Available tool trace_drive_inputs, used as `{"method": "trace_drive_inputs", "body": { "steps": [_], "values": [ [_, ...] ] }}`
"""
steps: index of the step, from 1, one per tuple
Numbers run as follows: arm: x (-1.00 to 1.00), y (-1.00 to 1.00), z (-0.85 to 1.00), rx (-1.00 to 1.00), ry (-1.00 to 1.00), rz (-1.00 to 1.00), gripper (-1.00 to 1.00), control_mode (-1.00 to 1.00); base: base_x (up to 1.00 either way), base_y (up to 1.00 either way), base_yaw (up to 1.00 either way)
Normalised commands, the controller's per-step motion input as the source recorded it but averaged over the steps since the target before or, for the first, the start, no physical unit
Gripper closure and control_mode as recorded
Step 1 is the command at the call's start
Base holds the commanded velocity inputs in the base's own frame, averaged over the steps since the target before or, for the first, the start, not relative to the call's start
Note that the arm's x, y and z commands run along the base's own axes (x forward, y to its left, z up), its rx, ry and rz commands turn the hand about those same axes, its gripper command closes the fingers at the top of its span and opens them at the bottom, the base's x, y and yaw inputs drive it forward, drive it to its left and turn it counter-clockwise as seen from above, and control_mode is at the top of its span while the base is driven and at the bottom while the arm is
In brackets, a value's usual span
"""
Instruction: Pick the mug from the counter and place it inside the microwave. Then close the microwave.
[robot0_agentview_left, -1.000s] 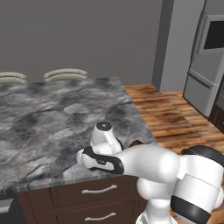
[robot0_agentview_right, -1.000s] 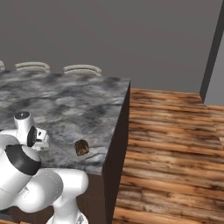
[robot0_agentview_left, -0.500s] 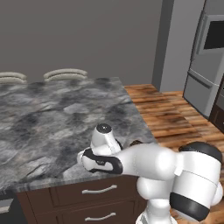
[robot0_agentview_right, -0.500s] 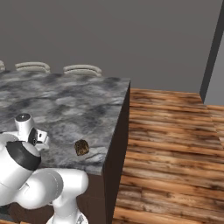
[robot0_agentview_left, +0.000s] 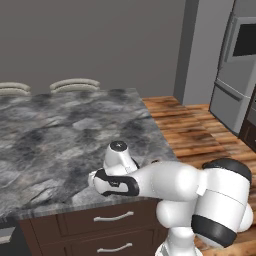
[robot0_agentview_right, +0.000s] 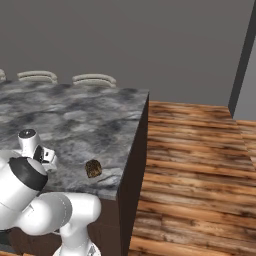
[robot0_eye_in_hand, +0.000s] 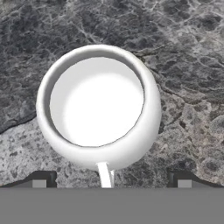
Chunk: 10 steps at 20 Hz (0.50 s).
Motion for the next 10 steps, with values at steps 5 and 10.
{"method": "trace_drive_inputs", "body": {
  "steps": [5, 10],
  "values": [
    [0.00, 0.00, 0.00, 0.00, 0.00, 0.00, 1.00, -1.00, 0.00, 0.00, 0.00],
    [0.00, 0.00, 0.00, 0.00, 0.00, 0.00, 1.00, -1.00, 0.00, 0.00, 0.00]
  ]
}}
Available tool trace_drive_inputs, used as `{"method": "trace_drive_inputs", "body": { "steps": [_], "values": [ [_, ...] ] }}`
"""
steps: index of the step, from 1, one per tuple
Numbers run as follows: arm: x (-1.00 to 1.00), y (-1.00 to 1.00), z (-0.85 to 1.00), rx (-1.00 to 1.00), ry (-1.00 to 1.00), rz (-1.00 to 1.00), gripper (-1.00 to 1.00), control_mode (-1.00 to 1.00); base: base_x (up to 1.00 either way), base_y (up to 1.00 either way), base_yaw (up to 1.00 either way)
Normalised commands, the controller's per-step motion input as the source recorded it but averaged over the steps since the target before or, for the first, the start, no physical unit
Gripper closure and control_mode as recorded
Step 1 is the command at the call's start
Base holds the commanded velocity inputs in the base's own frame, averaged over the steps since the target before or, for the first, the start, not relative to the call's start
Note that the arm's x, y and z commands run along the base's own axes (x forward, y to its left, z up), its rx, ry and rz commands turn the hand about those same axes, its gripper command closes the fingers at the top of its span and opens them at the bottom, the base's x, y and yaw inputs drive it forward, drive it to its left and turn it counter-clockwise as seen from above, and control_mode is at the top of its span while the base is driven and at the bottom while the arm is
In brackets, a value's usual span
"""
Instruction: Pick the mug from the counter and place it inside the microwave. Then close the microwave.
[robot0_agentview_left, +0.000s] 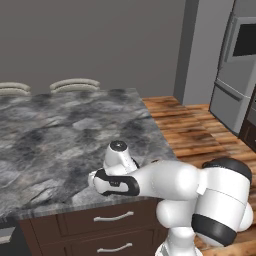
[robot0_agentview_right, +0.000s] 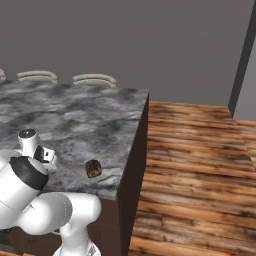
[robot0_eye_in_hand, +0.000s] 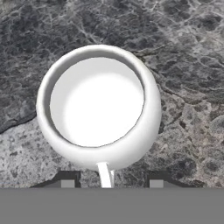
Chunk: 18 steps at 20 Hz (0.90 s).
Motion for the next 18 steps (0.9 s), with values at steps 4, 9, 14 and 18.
{"method": "trace_drive_inputs", "body": {
  "steps": [4, 9, 14, 18],
  "values": [
    [0.00, 0.00, 0.00, 0.00, 0.00, 0.00, 1.00, -1.00, 0.00, 0.00, 0.00],
    [0.00, 0.00, 0.00, 0.00, 0.05, -0.01, 1.00, -1.00, 0.00, 0.00, 0.00],
    [0.00, -0.13, 0.19, 0.00, 0.04, 0.00, 1.00, -1.00, 0.00, 0.00, 0.00],
    [-0.01, -0.48, 0.67, 0.00, 0.03, 0.00, 1.00, -1.00, 0.00, 0.00, 0.00]
  ]
}}
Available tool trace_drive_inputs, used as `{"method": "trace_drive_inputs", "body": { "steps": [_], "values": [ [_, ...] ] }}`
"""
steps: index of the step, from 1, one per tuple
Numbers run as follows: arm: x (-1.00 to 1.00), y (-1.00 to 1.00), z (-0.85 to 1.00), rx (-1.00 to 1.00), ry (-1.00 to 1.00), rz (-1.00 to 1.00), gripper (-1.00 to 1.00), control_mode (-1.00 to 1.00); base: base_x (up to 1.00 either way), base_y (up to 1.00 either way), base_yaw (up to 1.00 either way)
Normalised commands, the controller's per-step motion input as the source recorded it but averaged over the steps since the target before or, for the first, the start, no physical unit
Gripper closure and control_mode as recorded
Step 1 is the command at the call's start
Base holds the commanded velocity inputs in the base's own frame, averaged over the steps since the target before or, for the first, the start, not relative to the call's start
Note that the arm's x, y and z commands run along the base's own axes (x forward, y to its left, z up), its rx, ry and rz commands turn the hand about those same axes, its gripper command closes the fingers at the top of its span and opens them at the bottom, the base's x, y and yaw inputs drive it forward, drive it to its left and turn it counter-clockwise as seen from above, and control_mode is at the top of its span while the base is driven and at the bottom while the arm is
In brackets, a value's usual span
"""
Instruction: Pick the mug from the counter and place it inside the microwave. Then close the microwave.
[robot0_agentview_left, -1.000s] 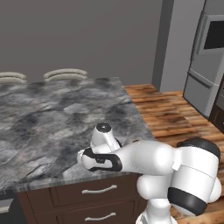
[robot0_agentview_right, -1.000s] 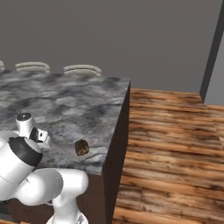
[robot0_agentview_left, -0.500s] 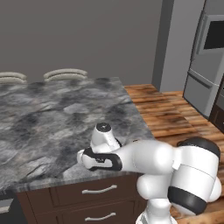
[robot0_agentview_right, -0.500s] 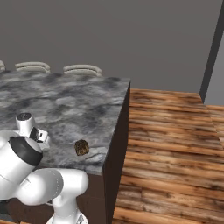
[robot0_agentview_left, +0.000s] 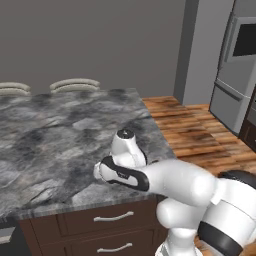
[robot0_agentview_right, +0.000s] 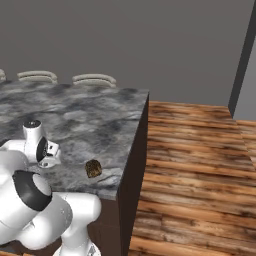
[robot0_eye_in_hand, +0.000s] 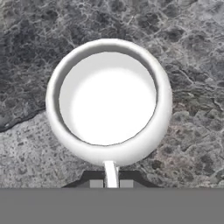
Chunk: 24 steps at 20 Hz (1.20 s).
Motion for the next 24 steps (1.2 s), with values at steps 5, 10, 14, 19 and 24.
{"method": "trace_drive_inputs", "body": {
  "steps": [5, 10, 14, 19, 24],
  "values": [
    [0.01, -0.72, 0.78, -0.01, 0.10, 0.00, 1.00, -1.00, 0.00, 0.00, 0.00],
    [-0.06, -0.83, 0.75, -0.07, 0.03, 0.00, 1.00, -1.00, 0.00, 0.00, 0.00],
    [-0.21, -0.52, 0.48, -0.15, 0.08, 0.00, 1.00, -1.00, 0.00, 0.00, 0.00],
    [-0.60, -0.55, 0.57, -0.08, 0.01, 0.00, 1.00, -1.00, 0.00, 0.00, 0.00],
    [-0.59, -0.39, 0.43, 0.00, -0.12, 0.00, 1.00, -1.00, 0.00, 0.00, 0.00]
  ]
}}
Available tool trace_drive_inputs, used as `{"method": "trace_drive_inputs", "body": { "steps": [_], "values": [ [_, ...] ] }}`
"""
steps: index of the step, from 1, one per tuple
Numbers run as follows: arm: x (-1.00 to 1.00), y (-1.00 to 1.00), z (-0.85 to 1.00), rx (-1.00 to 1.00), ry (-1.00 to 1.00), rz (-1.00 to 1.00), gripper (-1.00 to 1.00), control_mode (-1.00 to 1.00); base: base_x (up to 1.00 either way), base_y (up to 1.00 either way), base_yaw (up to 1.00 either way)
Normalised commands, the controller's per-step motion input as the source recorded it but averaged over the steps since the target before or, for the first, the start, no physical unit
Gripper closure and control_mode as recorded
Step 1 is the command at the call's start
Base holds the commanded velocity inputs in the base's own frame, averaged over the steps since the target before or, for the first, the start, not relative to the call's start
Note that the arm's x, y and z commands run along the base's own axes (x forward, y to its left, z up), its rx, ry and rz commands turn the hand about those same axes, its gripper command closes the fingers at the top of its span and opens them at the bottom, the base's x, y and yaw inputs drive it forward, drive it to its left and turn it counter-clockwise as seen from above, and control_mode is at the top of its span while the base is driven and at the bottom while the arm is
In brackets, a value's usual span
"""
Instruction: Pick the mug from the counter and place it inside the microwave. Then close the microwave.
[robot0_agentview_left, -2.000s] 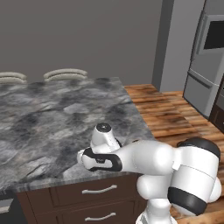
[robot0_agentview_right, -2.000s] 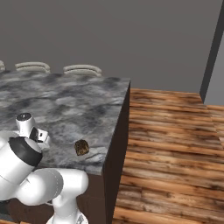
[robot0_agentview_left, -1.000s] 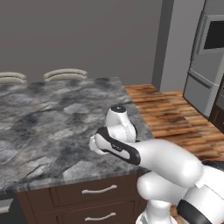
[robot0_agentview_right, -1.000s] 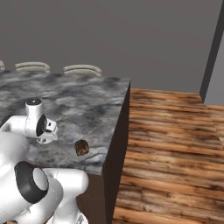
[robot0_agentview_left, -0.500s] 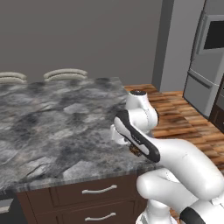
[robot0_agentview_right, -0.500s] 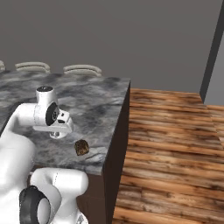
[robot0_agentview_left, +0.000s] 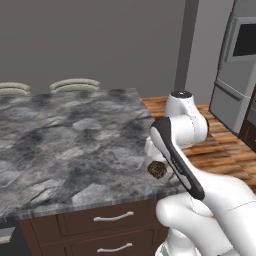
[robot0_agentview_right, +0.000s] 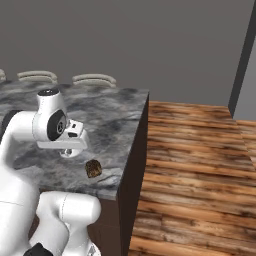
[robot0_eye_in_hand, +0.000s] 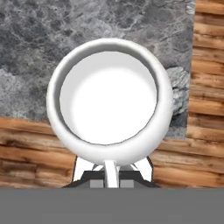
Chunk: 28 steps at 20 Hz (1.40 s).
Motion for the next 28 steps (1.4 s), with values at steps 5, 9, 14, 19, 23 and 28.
{"method": "trace_drive_inputs", "body": {
  "steps": [5, 9, 14, 19, 23, 28],
  "values": [
    [-0.48, -0.04, 0.32, 0.00, -0.20, 0.00, 1.00, -1.00, 0.00, 0.00, 0.00],
    [-0.27, 0.00, 0.00, 0.00, -0.26, 0.00, 1.00, -1.00, 0.00, 0.00, 0.00],
    [-0.43, -0.12, 0.34, 0.00, -0.08, 0.00, 1.00, -1.00, 0.00, 0.00, 0.00],
    [-0.42, -0.33, 0.47, 0.01, 0.01, 0.00, 1.00, -1.00, 0.00, 0.00, 0.00],
    [-0.17, -0.39, 0.11, 0.01, 0.00, -0.03, 1.00, -1.00, 0.00, 0.00, 0.00],
    [0.00, -0.33, -0.15, 0.07, 0.00, -0.18, 1.00, -1.00, 0.00, 0.00, 0.00]
  ]
}}
